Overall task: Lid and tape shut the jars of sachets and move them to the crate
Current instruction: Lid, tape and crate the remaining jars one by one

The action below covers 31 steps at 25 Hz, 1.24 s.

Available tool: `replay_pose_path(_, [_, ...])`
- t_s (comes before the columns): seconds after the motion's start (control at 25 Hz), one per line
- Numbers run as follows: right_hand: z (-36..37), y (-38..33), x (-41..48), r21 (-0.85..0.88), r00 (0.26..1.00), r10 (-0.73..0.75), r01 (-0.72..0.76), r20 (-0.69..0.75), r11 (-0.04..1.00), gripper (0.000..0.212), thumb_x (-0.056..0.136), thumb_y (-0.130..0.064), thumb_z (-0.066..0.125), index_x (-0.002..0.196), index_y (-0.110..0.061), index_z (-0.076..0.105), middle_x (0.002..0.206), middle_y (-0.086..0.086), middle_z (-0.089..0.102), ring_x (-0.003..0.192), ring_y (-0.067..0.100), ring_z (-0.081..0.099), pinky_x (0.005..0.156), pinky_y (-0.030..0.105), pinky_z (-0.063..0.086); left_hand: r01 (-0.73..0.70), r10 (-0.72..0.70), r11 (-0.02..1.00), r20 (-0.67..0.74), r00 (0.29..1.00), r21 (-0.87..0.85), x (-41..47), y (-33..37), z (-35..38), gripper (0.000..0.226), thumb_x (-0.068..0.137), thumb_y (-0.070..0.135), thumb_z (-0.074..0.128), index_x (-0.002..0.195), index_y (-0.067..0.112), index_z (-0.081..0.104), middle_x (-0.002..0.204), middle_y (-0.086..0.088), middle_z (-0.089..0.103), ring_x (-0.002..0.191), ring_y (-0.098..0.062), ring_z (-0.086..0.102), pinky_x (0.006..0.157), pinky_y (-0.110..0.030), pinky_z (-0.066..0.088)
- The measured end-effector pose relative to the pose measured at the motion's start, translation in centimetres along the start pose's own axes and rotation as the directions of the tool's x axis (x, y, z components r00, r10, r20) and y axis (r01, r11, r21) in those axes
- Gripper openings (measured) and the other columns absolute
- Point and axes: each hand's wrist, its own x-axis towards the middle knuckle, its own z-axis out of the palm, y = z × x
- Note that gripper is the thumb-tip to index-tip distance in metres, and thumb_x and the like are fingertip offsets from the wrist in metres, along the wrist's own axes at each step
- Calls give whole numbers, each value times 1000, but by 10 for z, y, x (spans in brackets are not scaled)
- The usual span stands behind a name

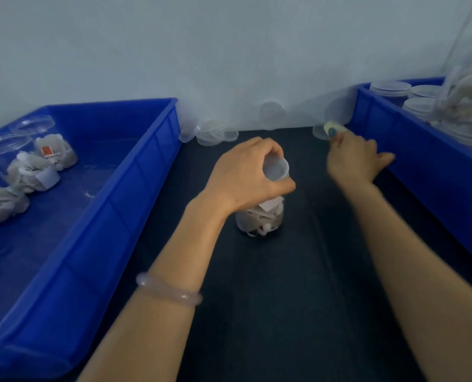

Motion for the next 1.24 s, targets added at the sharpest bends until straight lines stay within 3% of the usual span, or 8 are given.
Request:
replay_pose_path(0.16, [-5,8,-15,42,942,-337,336,7,941,44,99,-41,20,77,-22,53,84,0,48,84,20,35,75,39,17,37,-39,999,42,998,32,5,0,-5,39,73,58,64,105,38,54,106,20,56,98,-5,54,77,-31,44])
replay_pose_path(0.36, [14,23,-58,6,865,-400,418,301,908,35,102,-36,21,96,-25,54,104,-3,53,97,16,37,76,35,14,97,-98,995,45,994,9,3,5,-2,40,68,63,65,98,42,48,102,23,54,93,-2,51,64,-23,32])
replay_pose_path(0.76, [20,28,-67,87,816,-466,466,340,880,28,103,-35,43,125,-29,59,125,-6,54,120,15,40,88,31,22,321,-325,945,-61,944,-65,13,18,5,24,75,55,67,85,35,57,89,21,58,79,3,50,59,-24,27])
replay_pose_path(0.88, [7,21,-71,367,771,-584,482,254,796,45,92,-22,51,137,-28,51,133,-10,48,129,13,36,98,24,21,325,-333,940,-75,940,-100,12,15,7,25,82,61,63,85,37,60,88,22,59,82,2,53,62,-23,33])
replay_pose_path(0.96, [-5,9,-83,732,712,-647,284,272,620,58,80,-20,57,133,-37,42,129,-19,48,125,1,43,101,16,29,306,-323,932,-60,945,-195,9,10,8,18,87,55,62,91,38,63,96,23,63,89,3,56,70,-22,39])
replay_pose_path(1.04, [-6,-3,-96,873,675,-669,76,312,483,74,78,-14,70,134,-41,30,130,-19,47,120,-11,47,95,8,38,276,-343,858,-84,936,-434,5,3,7,13,91,37,65,104,34,65,105,22,65,98,5,59,82,-18,44])
replay_pose_path(1.12, [2,-11,-104,890,711,-629,9,315,456,87,77,-10,81,140,-31,24,132,-16,47,121,-11,48,94,7,40,257,-412,664,-57,909,-702,-4,-6,9,19,94,25,64,113,25,64,111,13,67,102,2,63,86,-17,49])
replay_pose_path(1.24, [11,-14,-107,881,784,-559,34,269,471,89,73,-14,86,139,-27,27,129,-23,47,121,-12,48,93,7,41,303,-439,357,128,889,-884,-21,-16,18,36,103,40,45,119,16,67,116,-4,72,111,-18,67,95,-33,53])
